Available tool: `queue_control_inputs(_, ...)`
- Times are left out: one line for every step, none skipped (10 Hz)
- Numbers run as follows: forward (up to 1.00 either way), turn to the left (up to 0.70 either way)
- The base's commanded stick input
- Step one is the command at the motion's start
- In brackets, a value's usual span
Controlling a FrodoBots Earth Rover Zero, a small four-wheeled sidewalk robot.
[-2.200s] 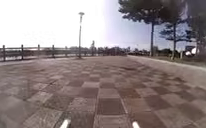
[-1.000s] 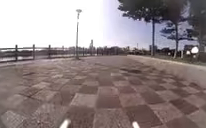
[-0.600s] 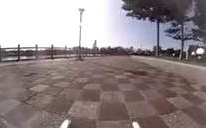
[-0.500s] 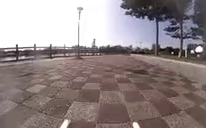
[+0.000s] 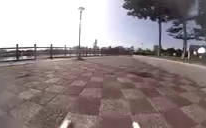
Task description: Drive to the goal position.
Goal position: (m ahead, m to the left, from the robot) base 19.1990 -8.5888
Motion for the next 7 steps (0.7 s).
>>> queue_control_inputs(0.50,0.11)
queue_control_inputs(0.50,0.11)
queue_control_inputs(0.50,0.15)
queue_control_inputs(0.50,0.10)
queue_control_inputs(0.50,0.08)
queue_control_inputs(0.50,0.06)
queue_control_inputs(0.50,0.05)
